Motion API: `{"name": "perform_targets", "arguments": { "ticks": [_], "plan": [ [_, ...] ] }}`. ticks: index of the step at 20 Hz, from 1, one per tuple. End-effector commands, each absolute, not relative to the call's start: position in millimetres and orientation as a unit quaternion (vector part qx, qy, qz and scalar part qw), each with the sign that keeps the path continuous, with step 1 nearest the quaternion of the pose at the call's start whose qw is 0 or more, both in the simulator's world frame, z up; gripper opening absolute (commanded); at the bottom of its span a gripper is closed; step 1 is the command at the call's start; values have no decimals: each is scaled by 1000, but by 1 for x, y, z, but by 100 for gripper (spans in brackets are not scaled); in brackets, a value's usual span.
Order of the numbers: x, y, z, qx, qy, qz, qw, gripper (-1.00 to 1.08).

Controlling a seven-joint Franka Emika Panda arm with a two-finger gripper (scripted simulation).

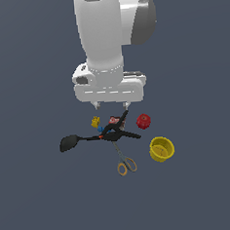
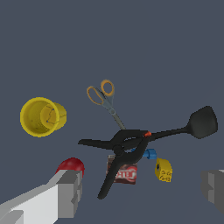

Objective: Pick up a designated object from a clutter of objects.

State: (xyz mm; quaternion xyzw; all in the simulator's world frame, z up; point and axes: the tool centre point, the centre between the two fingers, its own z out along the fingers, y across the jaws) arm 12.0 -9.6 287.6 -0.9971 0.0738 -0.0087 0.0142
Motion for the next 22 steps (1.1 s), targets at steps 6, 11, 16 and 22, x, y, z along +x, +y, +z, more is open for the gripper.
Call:
{"name": "perform_targets", "arguments": {
  "ticks": [6,11,16,22],
  "plan": [
    [15,-34,241,-981,193,-4,22,100],
    [14,-53,206,-960,281,0,24,100],
    [9,-73,172,-930,367,2,23,100],
    [-1,-98,132,-884,467,4,18,100]
  ]
}}
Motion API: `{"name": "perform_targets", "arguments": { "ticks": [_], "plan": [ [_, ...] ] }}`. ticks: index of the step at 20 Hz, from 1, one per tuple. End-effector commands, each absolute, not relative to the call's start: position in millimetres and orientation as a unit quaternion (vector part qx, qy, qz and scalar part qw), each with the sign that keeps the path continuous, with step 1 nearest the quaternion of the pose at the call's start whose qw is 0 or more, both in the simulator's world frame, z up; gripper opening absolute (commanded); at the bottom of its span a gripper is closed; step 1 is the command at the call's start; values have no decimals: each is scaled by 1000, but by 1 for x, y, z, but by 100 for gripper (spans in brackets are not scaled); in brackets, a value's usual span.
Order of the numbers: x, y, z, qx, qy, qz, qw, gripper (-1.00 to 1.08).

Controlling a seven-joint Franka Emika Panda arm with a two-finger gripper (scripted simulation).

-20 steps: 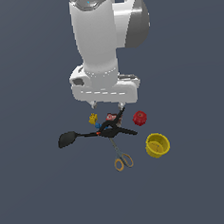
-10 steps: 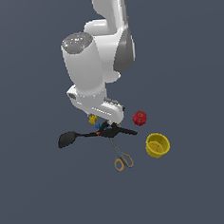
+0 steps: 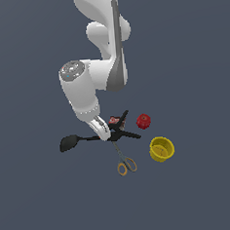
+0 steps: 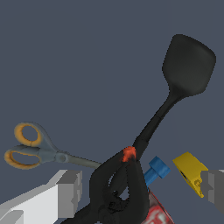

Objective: Pick up a designated object from a clutter of objects.

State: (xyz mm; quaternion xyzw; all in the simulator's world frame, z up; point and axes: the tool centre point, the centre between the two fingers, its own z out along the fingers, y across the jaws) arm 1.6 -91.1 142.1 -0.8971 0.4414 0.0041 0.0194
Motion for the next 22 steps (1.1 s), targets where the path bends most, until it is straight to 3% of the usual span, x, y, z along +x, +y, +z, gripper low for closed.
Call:
{"name": "perform_targets", "arguments": {
  "ticks": [1,11,22],
  "plan": [
    [-3,-102,126,-876,483,4,16,100],
    [-23,-133,81,-805,593,2,4,100],
    [-29,-142,69,-784,621,0,0,100]
  ]
}}
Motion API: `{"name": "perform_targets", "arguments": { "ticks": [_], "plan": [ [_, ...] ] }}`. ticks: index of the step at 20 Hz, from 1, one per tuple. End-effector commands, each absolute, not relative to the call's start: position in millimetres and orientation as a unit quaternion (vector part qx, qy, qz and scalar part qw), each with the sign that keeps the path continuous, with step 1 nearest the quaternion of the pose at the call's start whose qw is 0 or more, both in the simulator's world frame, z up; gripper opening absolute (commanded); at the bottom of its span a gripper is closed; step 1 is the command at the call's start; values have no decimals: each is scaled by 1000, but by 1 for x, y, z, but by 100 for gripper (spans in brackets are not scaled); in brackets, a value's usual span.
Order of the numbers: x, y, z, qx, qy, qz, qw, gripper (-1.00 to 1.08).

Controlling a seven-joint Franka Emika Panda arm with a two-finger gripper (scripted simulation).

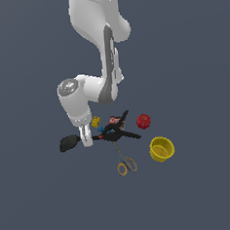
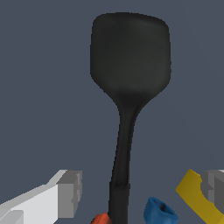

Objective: Pick up a designated object from a clutter of objects.

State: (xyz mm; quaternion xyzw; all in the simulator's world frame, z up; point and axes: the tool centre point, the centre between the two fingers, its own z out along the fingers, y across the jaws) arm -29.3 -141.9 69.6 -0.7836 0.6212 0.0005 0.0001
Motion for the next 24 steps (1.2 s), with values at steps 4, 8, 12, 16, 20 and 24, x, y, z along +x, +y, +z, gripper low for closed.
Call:
{"name": "perform_targets", "arguments": {
  "ticks": [4,8,12,16,20,24],
  "plan": [
    [-29,-142,62,-783,621,0,0,100],
    [-30,-142,46,-783,622,0,0,100],
    [-30,-142,28,-782,623,0,0,100],
    [-30,-142,20,-782,623,0,0,100],
    [-30,-142,19,-782,624,0,0,-100],
    [-30,-142,19,-782,624,0,0,-100]
  ]
}}
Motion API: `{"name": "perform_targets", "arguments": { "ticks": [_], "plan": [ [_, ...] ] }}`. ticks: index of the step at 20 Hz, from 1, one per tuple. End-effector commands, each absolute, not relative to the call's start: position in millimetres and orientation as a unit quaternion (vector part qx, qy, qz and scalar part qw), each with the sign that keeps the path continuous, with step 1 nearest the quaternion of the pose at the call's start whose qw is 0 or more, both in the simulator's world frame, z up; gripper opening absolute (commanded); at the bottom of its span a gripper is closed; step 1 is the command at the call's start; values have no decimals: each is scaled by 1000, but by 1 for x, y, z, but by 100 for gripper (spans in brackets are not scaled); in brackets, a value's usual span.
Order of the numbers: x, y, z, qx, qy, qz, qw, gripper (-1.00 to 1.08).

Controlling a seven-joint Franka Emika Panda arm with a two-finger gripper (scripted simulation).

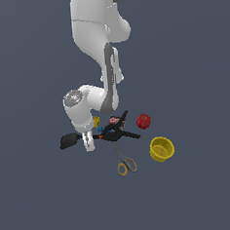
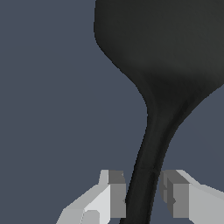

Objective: Pick up a designated object from a clutter of objects.

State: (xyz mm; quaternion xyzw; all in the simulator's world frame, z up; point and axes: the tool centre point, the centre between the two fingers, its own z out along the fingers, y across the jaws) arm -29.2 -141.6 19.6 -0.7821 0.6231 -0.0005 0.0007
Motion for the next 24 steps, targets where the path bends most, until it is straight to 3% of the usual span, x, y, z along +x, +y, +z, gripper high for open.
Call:
{"name": "perform_targets", "arguments": {
  "ticks": [1,13,24],
  "plan": [
    [-30,-142,19,-782,624,0,0,-100],
    [-28,-139,36,-782,623,-1,1,-100],
    [-25,-126,114,-781,624,0,1,-100]
  ]
}}
